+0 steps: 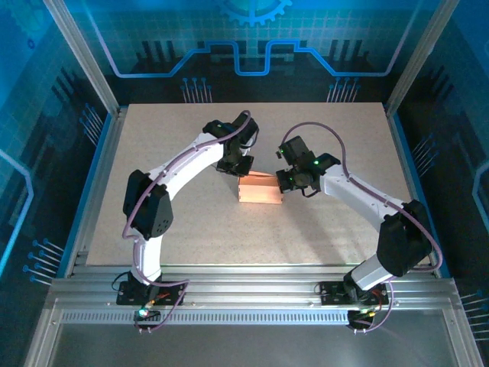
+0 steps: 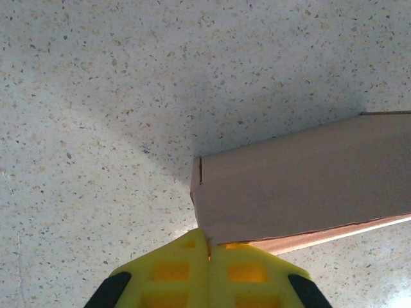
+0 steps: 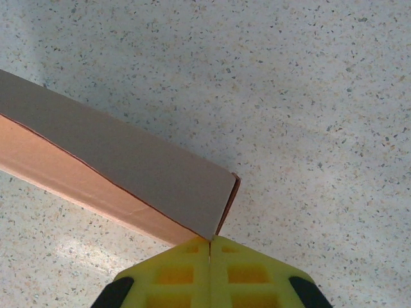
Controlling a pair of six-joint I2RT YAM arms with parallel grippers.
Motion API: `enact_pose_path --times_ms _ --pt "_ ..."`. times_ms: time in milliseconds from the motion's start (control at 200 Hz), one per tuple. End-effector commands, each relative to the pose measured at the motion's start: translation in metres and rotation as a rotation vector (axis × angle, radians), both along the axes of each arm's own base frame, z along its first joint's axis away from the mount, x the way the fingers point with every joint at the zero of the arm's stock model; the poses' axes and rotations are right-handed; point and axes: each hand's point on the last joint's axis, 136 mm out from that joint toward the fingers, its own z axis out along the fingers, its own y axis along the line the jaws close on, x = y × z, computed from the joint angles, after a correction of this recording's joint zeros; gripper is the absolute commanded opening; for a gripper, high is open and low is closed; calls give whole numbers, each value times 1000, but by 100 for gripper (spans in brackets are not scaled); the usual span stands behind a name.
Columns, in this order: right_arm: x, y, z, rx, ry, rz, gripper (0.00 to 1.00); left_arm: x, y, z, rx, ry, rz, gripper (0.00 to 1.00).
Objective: Fold the paper box
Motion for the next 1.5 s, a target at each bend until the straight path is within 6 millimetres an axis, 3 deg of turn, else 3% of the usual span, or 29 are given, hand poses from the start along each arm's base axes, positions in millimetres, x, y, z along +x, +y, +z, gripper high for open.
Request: enact_pose_path --times_ms 0,1261,1496 --pt "-12 10 -9 4 63 27 0 1 -14 1 -74 48 32 0" --pt "-11 14 -12 16 67 26 0 4 -21 -9 -271 279 187 0" --pt "-11 14 -11 18 65 26 0 8 -22 2 -318 262 207 0"
